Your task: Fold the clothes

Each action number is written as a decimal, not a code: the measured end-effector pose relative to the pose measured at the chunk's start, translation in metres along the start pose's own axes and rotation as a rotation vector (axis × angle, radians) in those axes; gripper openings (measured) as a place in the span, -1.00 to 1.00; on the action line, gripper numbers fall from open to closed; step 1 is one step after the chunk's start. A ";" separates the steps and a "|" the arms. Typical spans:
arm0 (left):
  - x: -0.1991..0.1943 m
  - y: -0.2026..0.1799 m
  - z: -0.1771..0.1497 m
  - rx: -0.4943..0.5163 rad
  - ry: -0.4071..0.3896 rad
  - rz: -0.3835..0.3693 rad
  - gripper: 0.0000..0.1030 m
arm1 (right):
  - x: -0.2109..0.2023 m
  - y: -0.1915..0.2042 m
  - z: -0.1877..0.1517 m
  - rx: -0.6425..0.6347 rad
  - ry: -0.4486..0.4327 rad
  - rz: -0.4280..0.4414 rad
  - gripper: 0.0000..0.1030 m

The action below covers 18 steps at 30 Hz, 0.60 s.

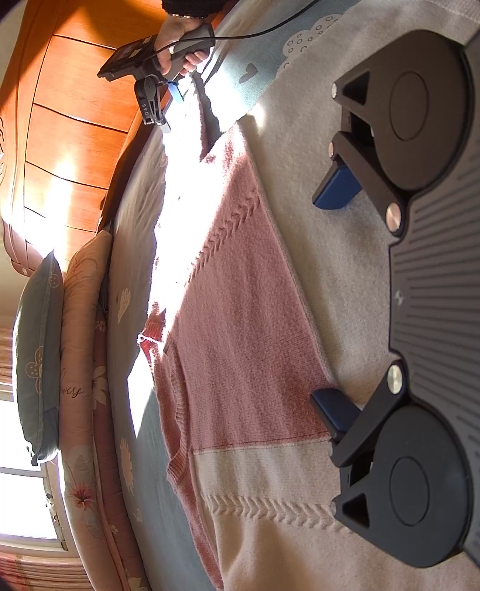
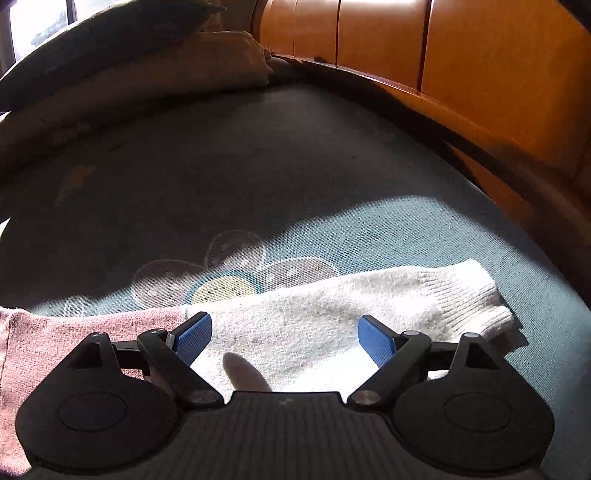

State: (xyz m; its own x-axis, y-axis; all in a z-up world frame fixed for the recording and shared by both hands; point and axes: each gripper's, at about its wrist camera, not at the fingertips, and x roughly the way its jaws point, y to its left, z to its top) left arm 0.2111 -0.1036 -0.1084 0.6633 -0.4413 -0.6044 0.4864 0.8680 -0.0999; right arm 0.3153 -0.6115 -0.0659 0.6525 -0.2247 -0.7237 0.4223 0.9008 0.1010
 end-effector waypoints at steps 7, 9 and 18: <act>0.000 0.000 0.000 -0.002 -0.001 -0.001 0.99 | -0.001 -0.011 -0.010 -0.050 0.027 0.068 0.74; 0.000 0.000 0.000 -0.003 -0.001 -0.001 0.99 | -0.001 -0.030 -0.005 0.010 0.007 0.029 0.73; 0.000 0.001 0.000 -0.005 -0.001 -0.003 0.99 | -0.021 -0.056 0.002 0.084 -0.030 0.026 0.74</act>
State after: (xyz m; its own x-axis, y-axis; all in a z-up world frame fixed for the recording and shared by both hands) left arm 0.2115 -0.1030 -0.1083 0.6626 -0.4442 -0.6030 0.4858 0.8677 -0.1053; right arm 0.2792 -0.6584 -0.0555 0.6820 -0.2138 -0.6994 0.4555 0.8724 0.1775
